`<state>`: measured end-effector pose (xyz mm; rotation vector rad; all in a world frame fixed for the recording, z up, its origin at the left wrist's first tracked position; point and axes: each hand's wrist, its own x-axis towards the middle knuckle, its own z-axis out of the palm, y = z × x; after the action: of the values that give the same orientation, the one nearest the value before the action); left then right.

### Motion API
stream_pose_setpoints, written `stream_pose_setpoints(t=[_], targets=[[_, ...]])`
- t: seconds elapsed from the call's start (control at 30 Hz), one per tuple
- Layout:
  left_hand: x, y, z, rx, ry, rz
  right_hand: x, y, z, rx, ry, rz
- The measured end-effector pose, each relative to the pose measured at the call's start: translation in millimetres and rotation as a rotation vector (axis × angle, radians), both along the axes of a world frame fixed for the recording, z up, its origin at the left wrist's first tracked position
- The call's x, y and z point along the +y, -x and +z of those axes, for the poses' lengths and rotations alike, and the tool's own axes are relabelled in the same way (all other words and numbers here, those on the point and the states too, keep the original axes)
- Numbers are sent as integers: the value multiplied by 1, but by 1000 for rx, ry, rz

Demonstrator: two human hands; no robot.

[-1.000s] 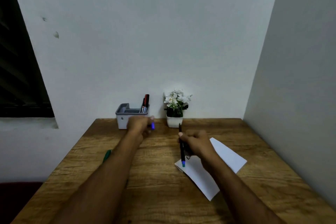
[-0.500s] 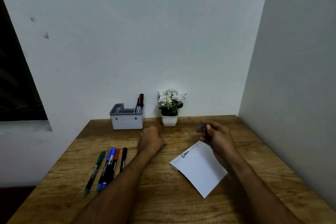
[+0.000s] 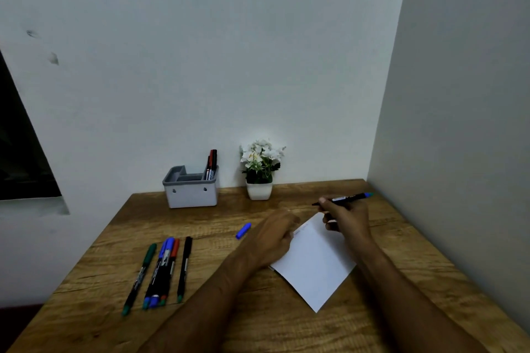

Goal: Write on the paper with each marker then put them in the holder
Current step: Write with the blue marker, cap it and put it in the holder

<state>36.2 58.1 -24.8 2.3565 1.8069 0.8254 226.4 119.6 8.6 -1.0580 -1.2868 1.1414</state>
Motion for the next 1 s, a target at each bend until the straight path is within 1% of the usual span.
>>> stream_pose_setpoints(t=[0.13,0.23,0.5,0.67,0.83,1.0], targets=[[-2,-2,-9,-47,48,-42,8,2,-3,-226,-24,49],[1,1,-15,-64,51,-55,14,3,-5,-317,-116,76],[5,3,-23,-64,21,-72,20,8,-21,-412,-209,51],[7,5,-24,-53,30,-80,24,9,-24,-437,-217,15],[7,5,-26,-50,34,-84,27,12,-28,-509,-215,32],[6,4,-26,-43,29,-79,29,12,-29,-514,-218,22]])
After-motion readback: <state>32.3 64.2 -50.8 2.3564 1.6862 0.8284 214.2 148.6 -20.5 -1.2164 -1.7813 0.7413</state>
